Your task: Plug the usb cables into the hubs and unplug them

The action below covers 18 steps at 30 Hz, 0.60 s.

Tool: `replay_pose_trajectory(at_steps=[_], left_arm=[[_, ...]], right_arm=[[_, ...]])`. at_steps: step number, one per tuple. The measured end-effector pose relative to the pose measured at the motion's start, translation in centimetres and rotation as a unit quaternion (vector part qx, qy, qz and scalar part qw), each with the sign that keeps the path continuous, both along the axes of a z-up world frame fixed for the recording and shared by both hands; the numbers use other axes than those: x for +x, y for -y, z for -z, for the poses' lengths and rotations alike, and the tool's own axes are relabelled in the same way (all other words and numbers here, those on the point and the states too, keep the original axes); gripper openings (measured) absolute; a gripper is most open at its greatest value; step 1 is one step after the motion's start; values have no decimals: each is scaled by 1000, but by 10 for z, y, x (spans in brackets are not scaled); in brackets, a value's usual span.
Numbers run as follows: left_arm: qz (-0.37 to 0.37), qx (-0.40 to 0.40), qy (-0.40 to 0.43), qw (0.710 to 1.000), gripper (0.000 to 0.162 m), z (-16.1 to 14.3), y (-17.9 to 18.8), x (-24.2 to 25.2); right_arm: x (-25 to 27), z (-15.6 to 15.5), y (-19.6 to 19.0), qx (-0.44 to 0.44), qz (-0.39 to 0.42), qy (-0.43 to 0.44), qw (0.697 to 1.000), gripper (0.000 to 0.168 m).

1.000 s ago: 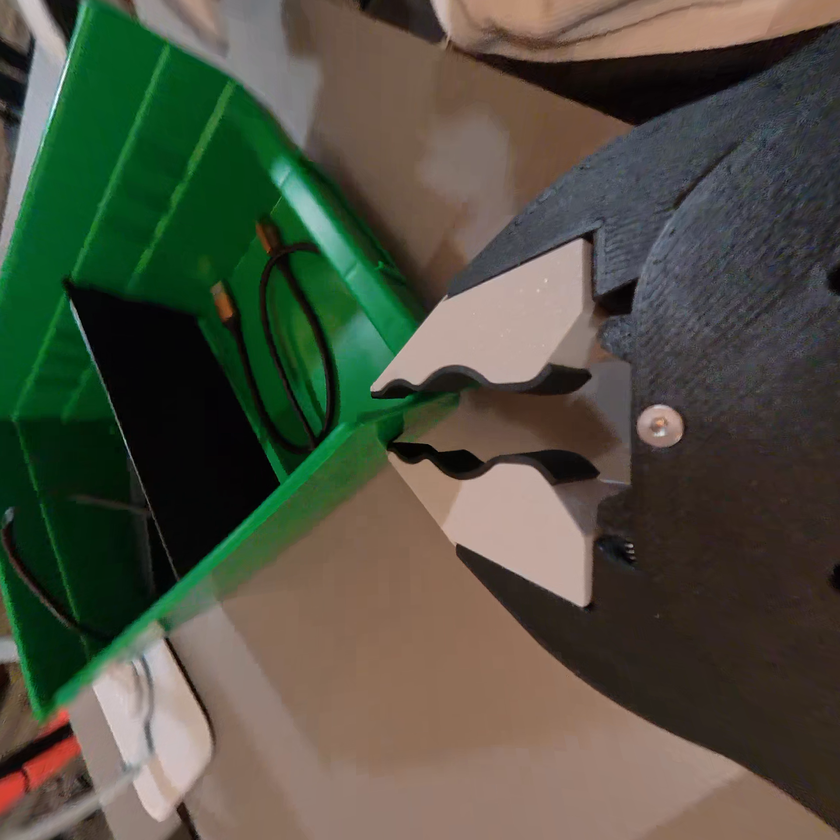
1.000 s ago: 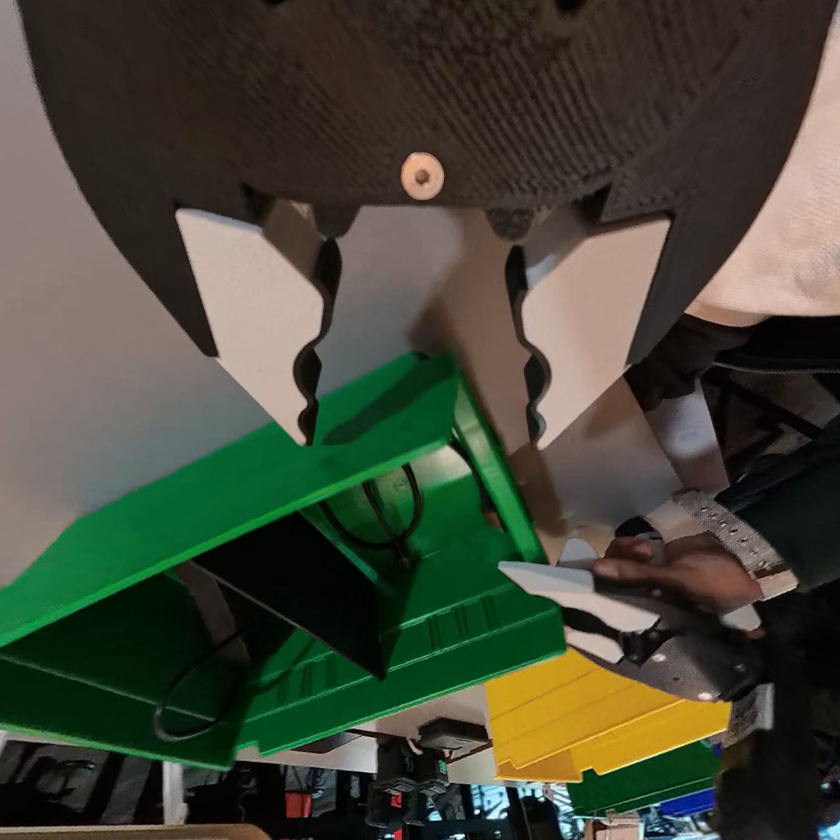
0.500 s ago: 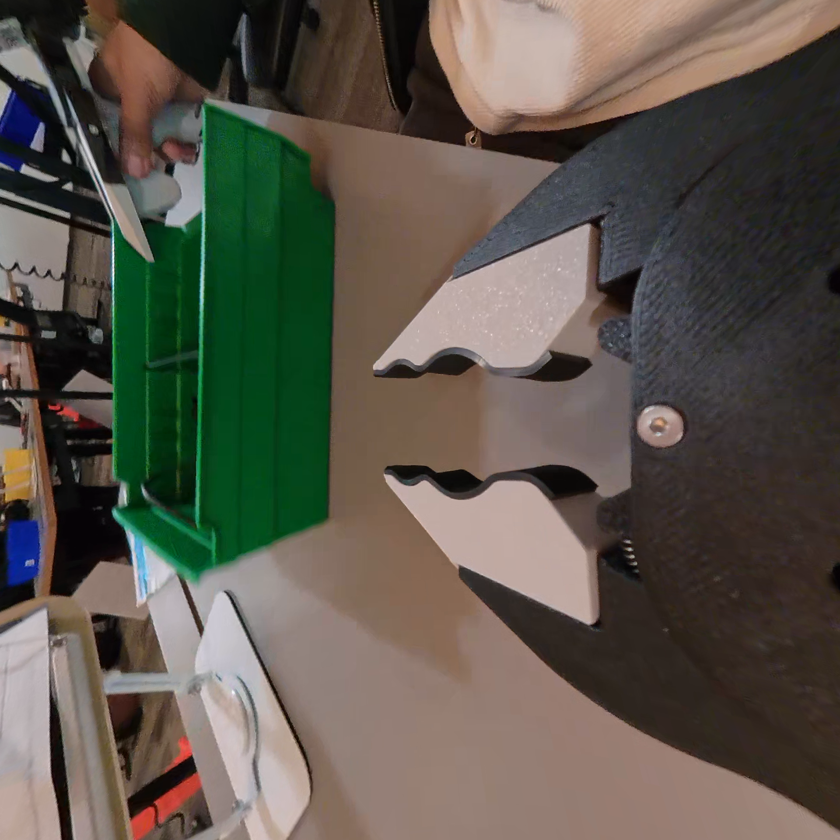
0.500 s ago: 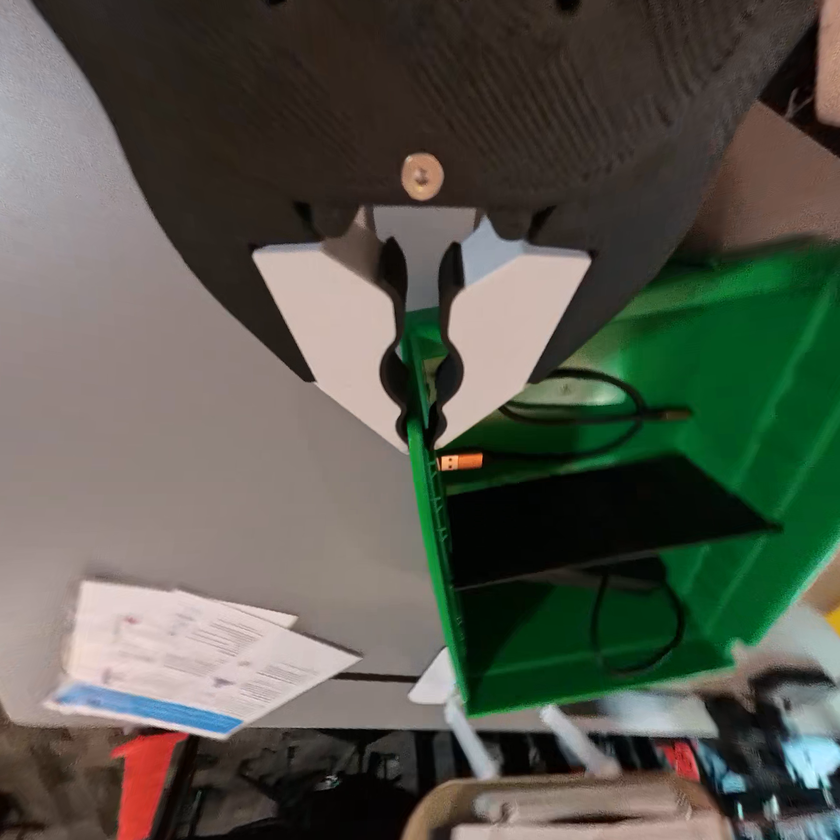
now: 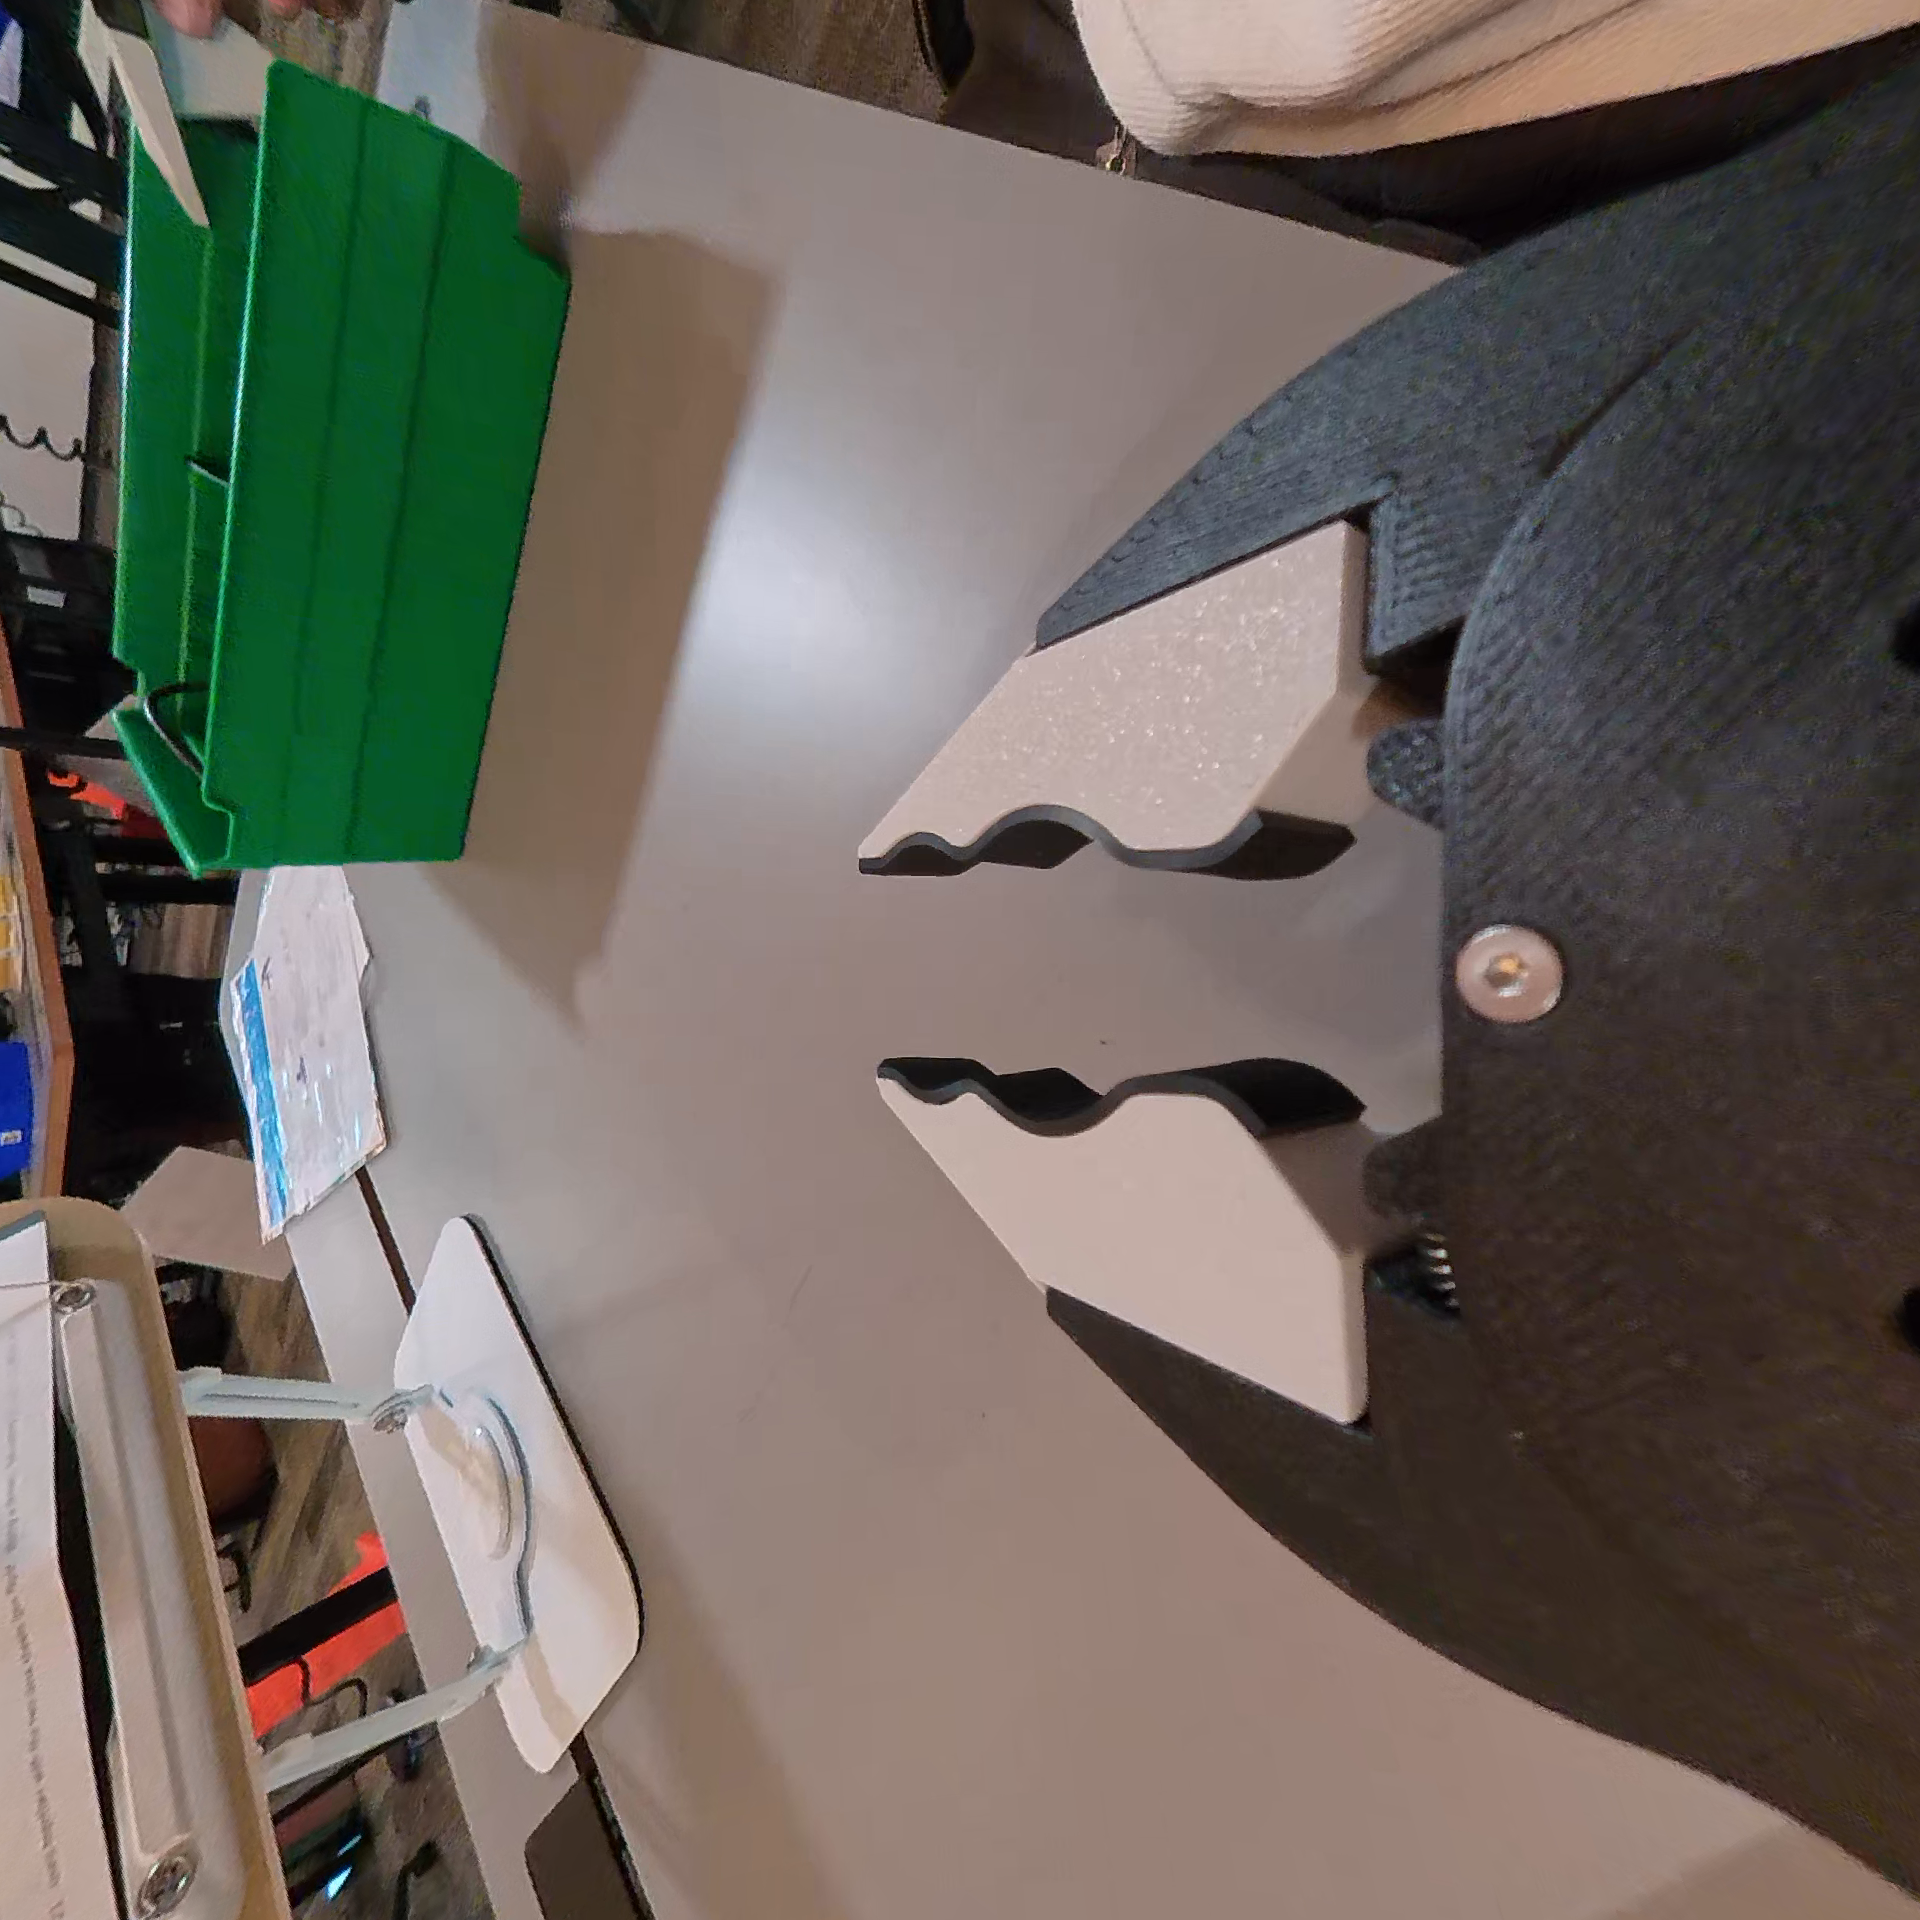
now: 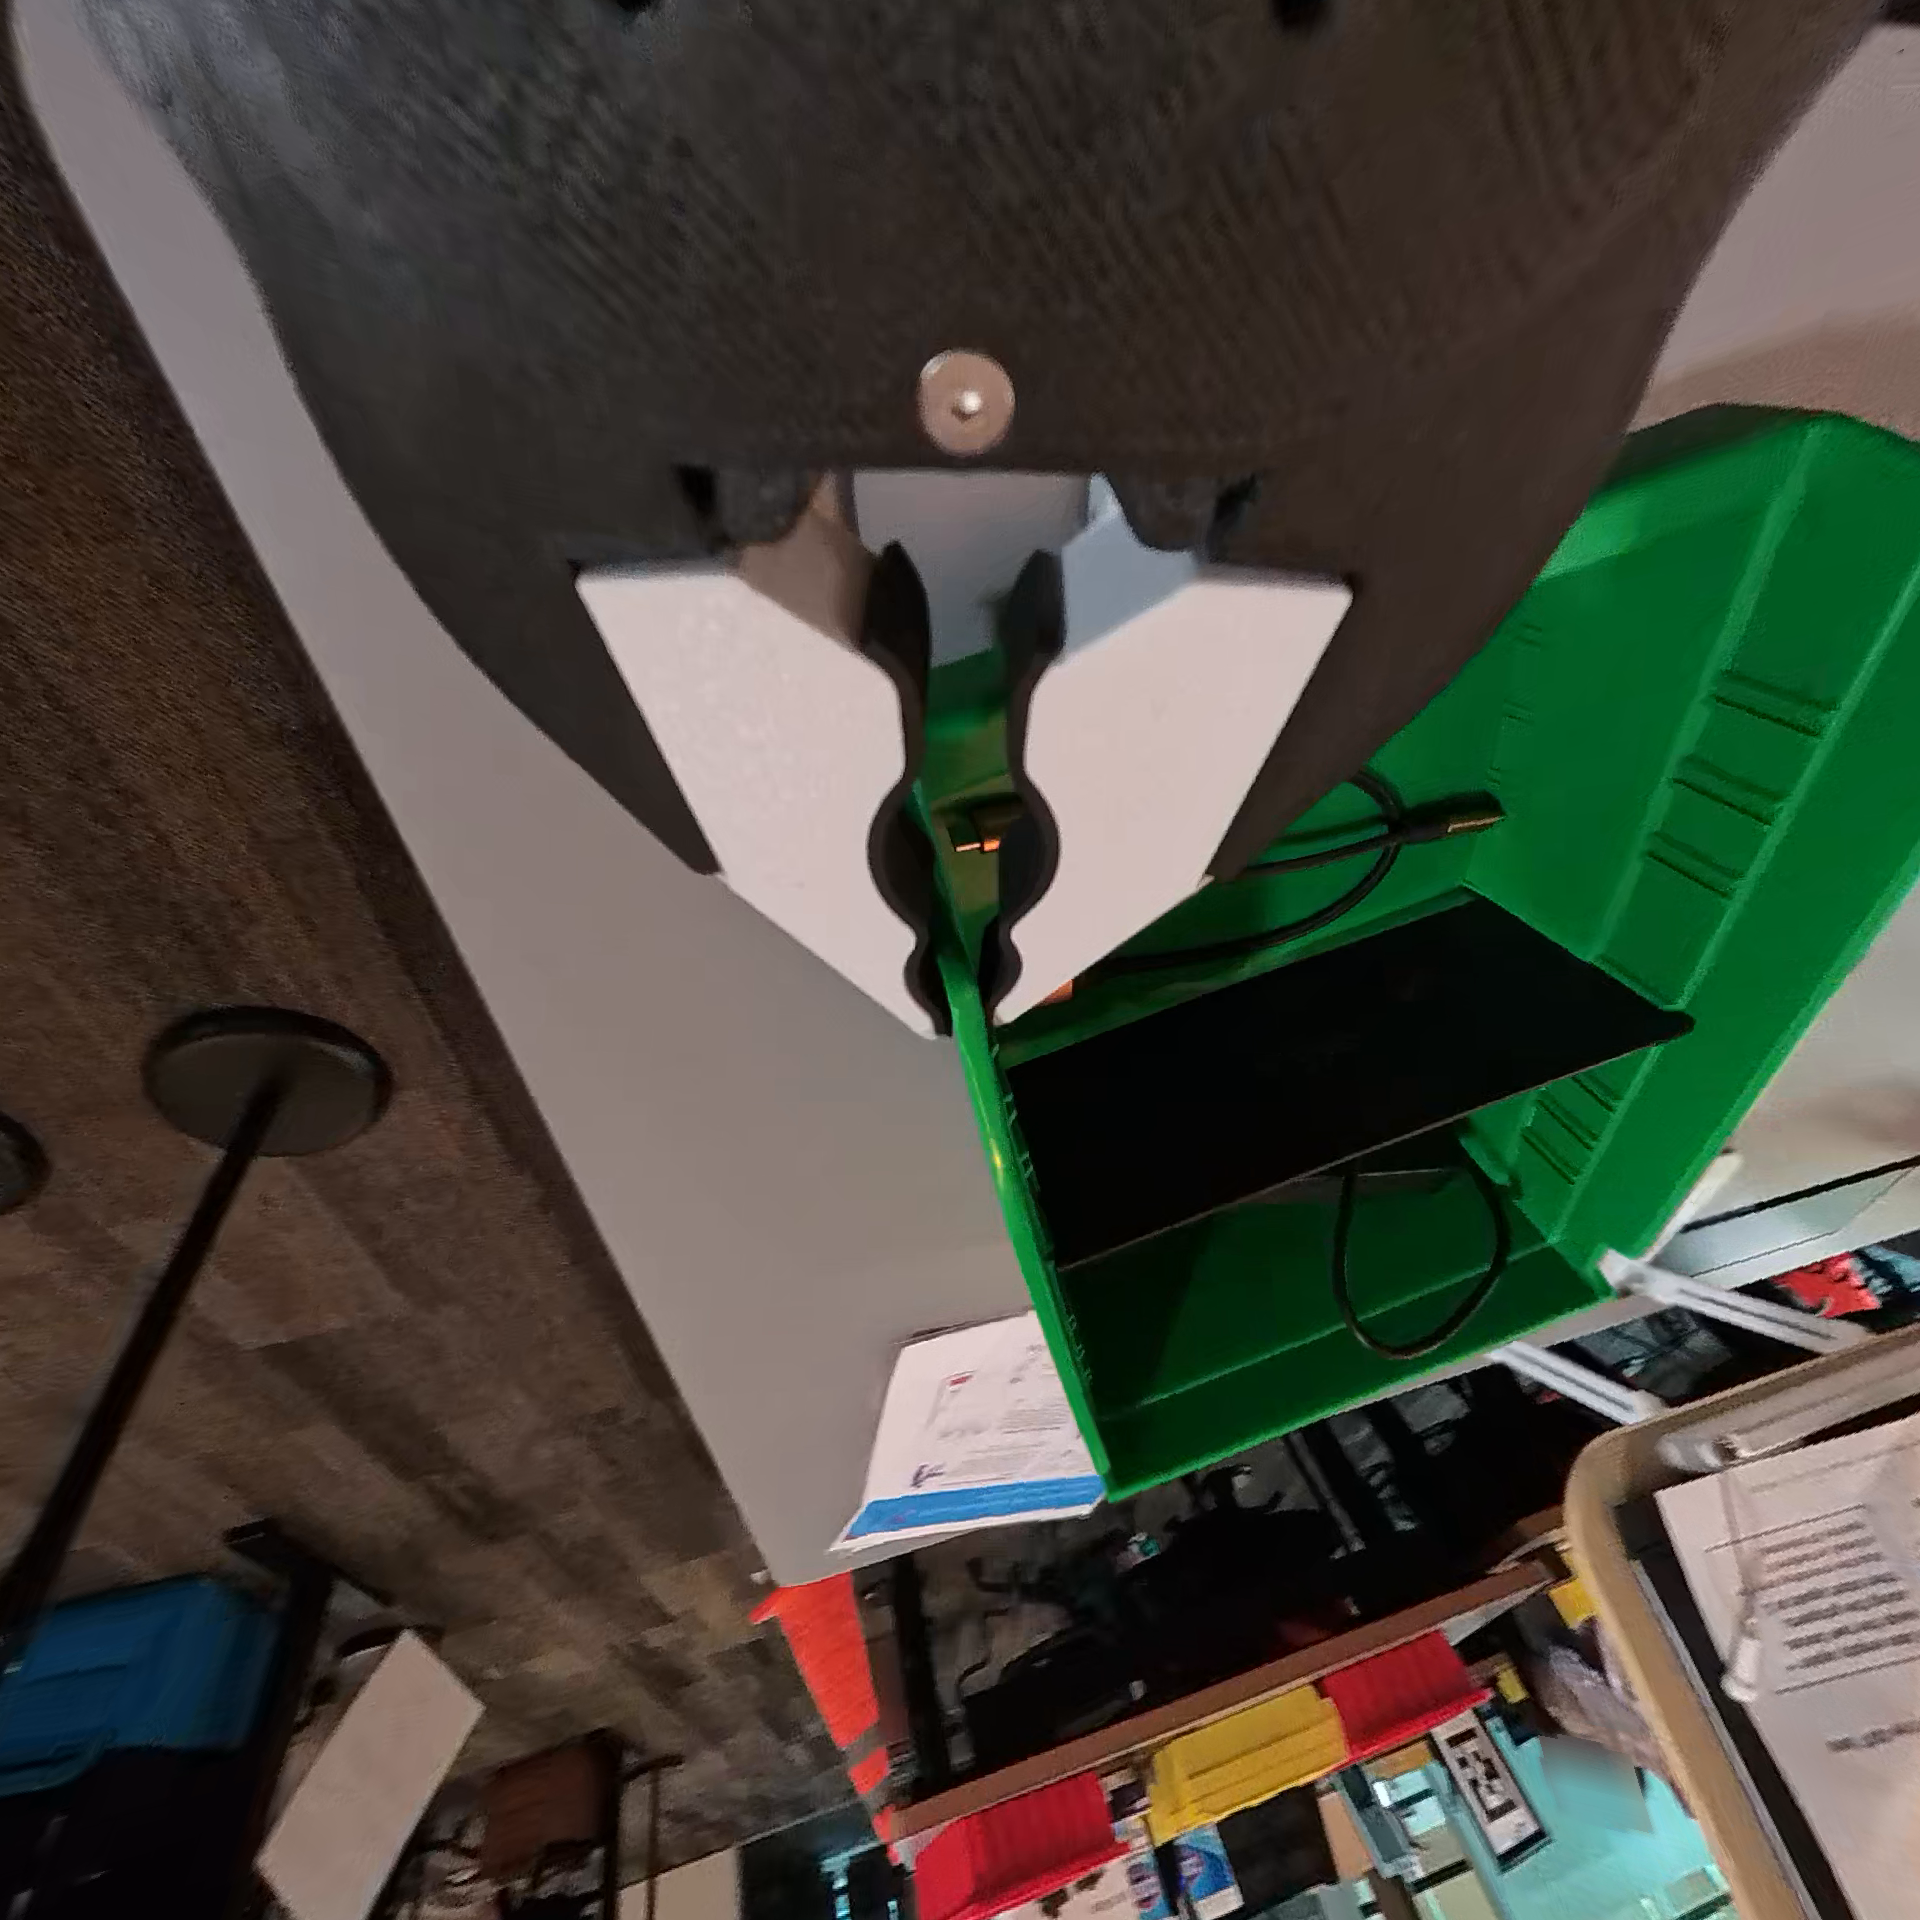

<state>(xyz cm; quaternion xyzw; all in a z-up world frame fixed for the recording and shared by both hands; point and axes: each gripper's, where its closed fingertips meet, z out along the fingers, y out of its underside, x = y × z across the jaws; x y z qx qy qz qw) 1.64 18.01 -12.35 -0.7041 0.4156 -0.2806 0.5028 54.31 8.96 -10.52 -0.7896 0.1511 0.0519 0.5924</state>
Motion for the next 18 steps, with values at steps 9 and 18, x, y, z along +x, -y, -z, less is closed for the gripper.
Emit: replay_pose_trajectory(at_steps=[9,18], left_arm=[[-4,-4,-1,1000,35,1,-2,-1],[2,-7,1,1000,36,1,0,0]], right_arm=[[8,1,4,-3,22,0,1000,3],[9,2,5,-6,26,2,1000,3]])
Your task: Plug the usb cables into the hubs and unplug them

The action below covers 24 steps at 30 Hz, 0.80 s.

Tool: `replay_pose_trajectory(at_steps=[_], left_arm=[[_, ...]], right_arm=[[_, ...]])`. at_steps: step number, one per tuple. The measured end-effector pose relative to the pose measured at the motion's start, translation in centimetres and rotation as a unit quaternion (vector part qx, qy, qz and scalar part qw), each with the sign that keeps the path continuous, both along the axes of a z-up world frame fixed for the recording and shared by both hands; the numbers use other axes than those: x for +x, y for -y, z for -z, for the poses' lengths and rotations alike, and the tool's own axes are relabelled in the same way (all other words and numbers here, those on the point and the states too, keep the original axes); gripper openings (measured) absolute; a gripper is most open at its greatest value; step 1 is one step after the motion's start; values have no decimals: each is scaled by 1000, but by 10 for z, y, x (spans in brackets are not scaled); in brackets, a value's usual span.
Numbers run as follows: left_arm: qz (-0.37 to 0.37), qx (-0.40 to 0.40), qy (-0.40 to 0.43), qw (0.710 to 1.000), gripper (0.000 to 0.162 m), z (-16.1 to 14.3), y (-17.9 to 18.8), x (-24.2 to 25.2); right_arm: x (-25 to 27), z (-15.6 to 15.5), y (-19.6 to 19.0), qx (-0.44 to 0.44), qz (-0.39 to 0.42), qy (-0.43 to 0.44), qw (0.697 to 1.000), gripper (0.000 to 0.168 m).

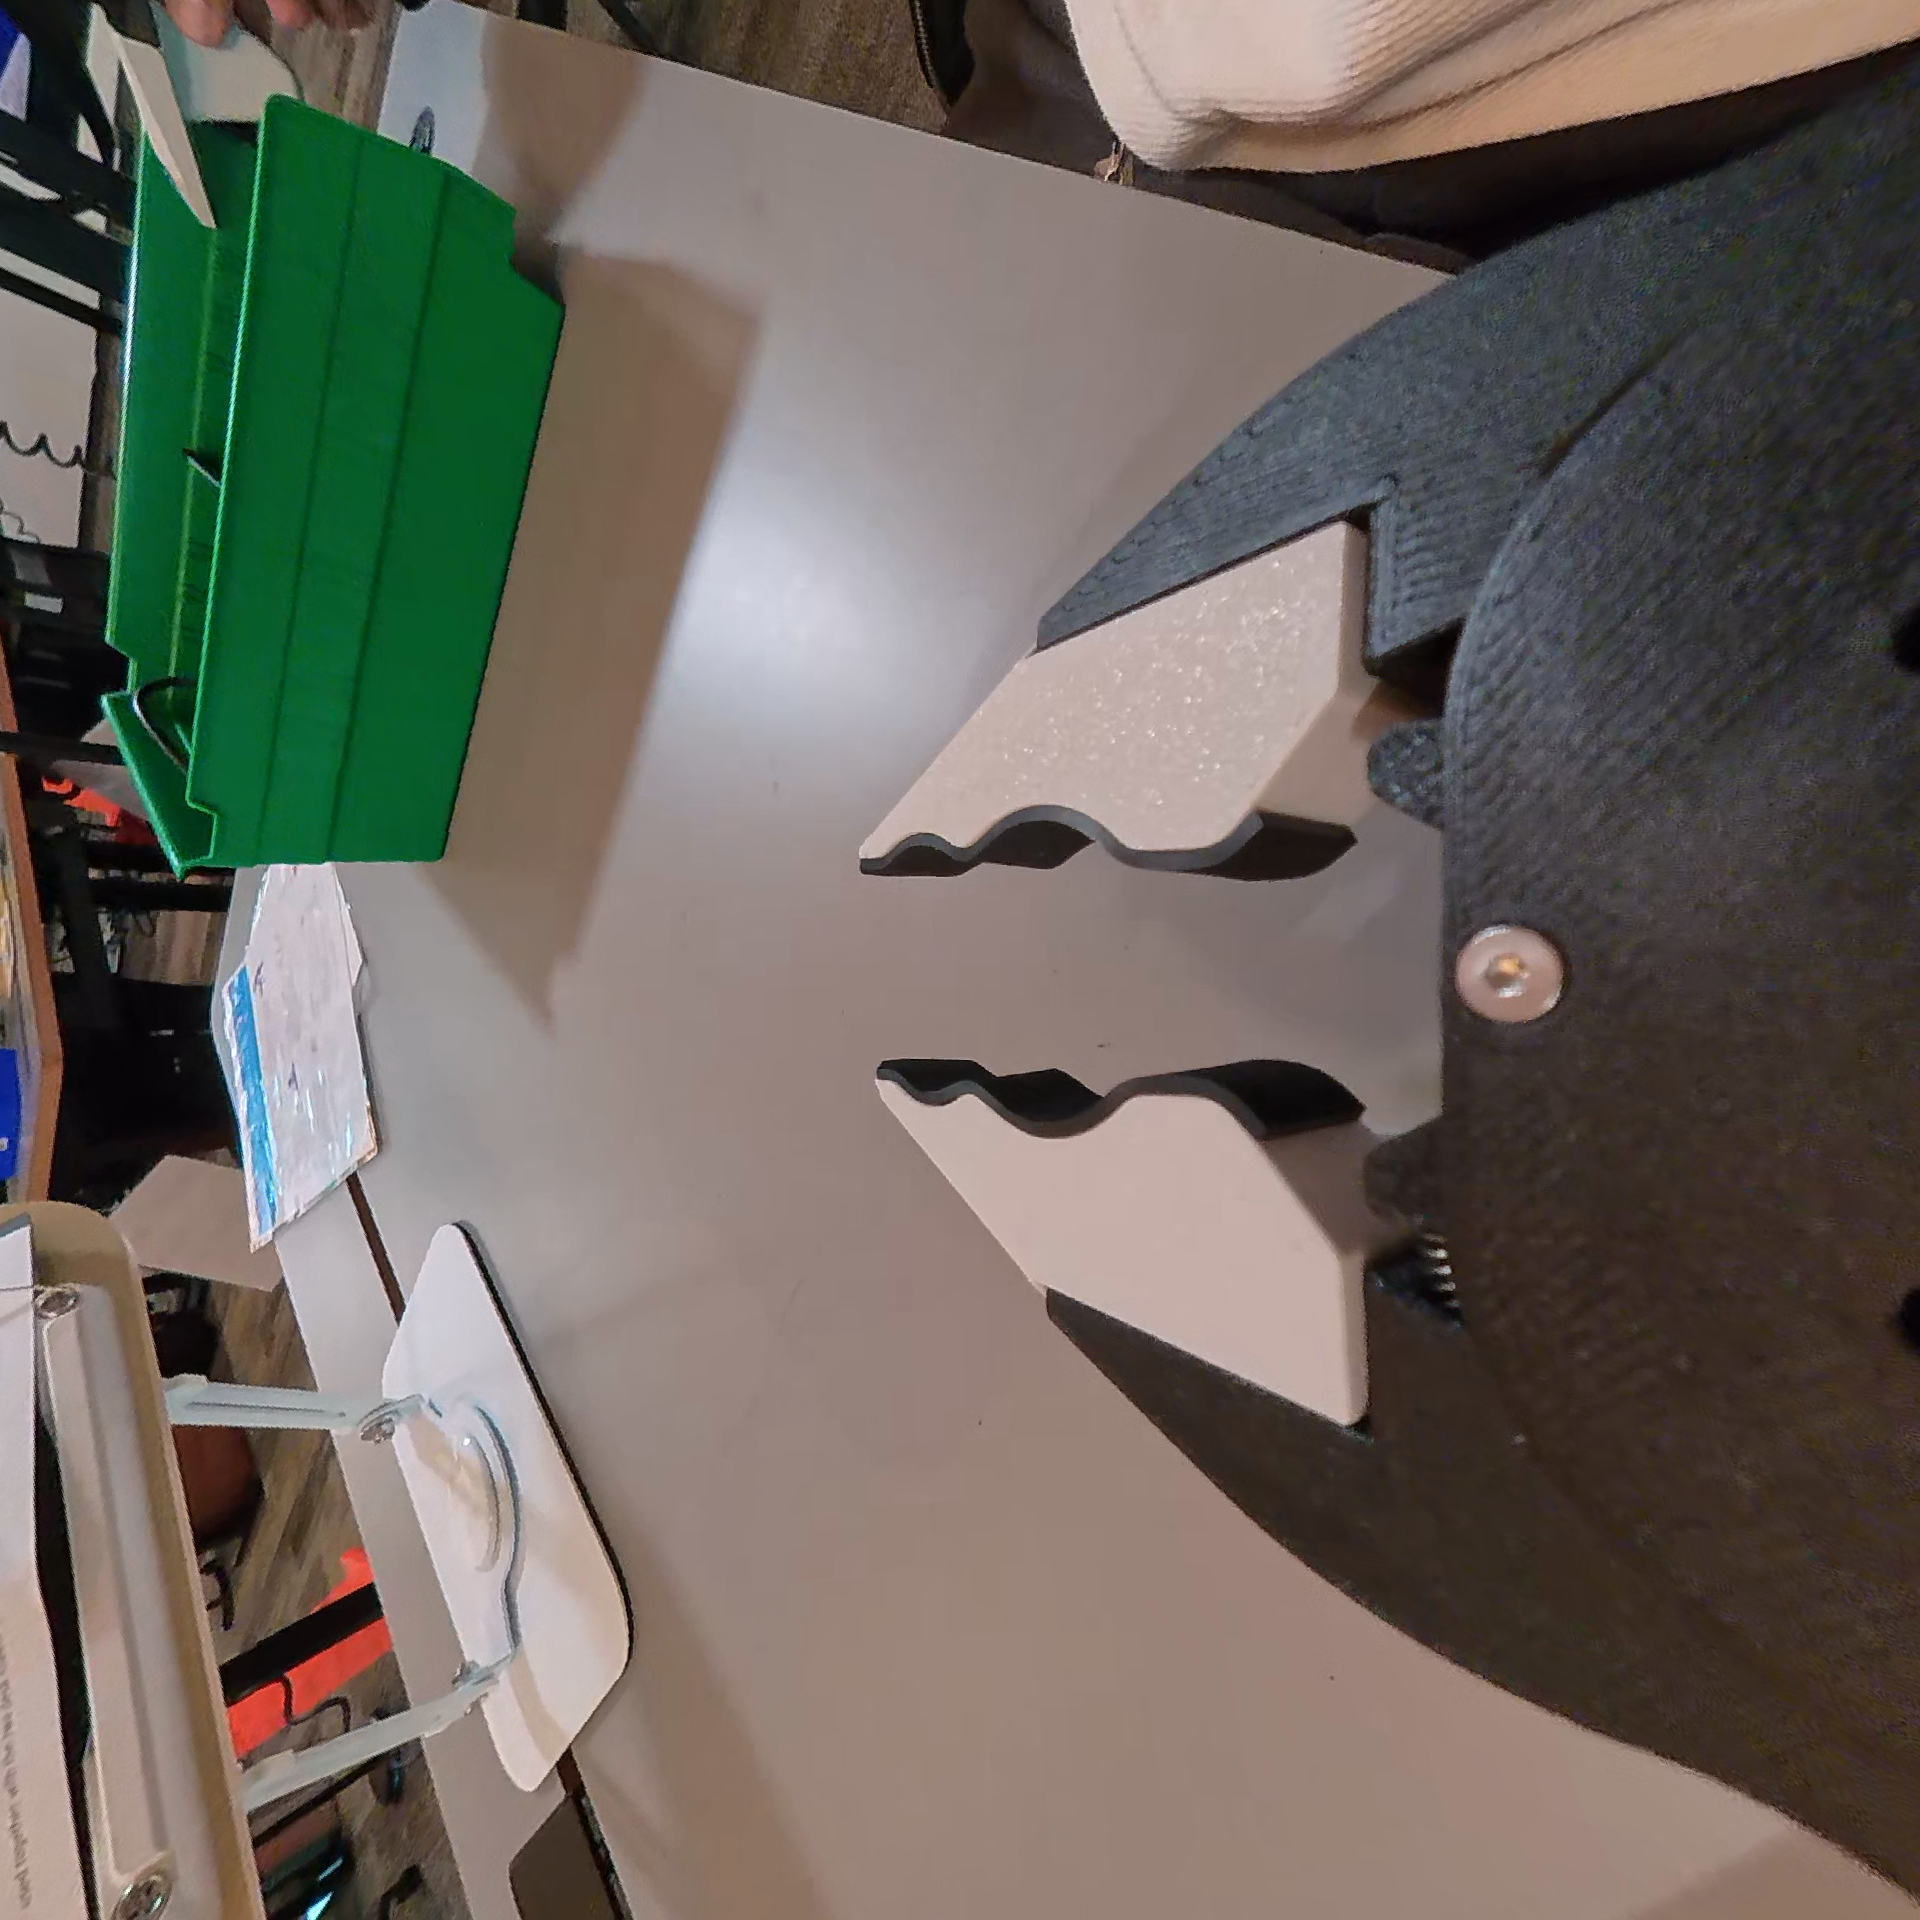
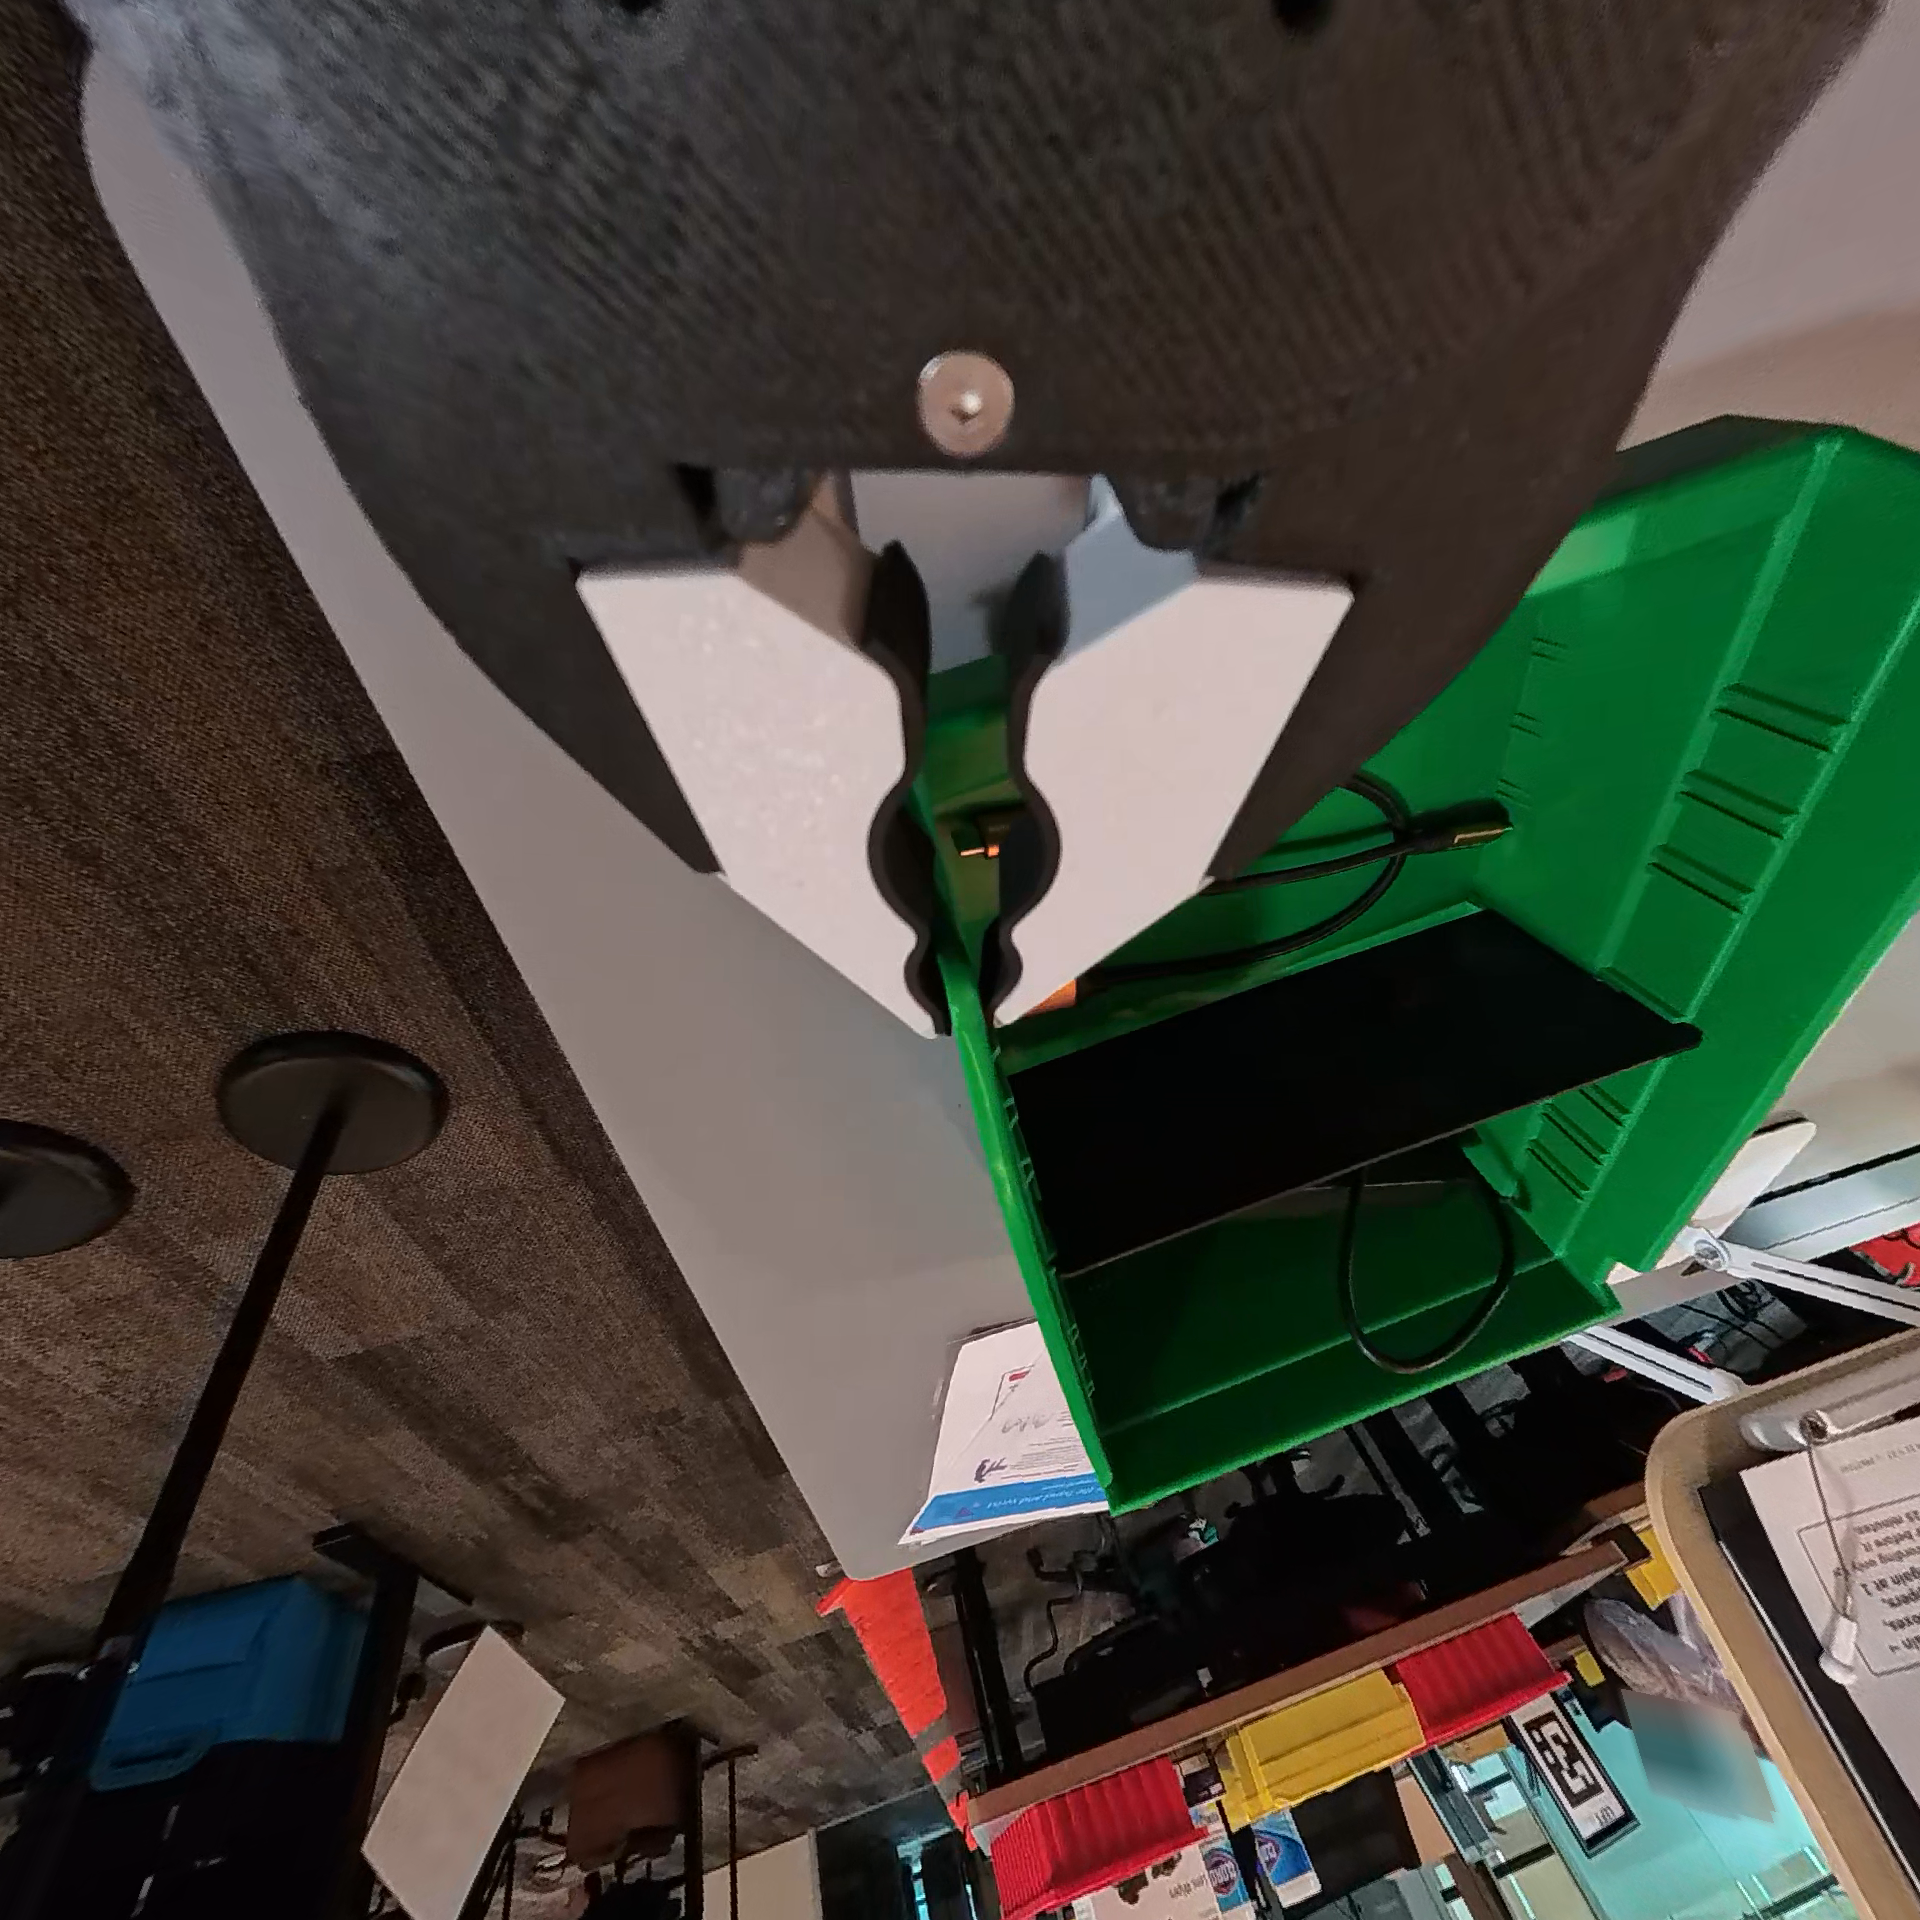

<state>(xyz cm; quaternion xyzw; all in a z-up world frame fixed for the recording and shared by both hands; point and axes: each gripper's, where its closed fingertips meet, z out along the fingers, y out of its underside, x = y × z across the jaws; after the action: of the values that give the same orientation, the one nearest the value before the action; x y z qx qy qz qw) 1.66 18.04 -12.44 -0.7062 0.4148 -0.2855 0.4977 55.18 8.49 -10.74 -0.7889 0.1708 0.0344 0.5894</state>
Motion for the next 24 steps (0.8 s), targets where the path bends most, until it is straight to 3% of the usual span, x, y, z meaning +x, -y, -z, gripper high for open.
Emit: replay_pose_trajectory(at_steps=[12,24], left_arm=[[-3,-12,-5,1000,36,3,-1,-1],[-4,-18,-8,1000,37,5,-2,-2]], right_arm=[[21,-2,14,8,60,-7,998,5],[16,-2,18,13,62,-15,998,4]])
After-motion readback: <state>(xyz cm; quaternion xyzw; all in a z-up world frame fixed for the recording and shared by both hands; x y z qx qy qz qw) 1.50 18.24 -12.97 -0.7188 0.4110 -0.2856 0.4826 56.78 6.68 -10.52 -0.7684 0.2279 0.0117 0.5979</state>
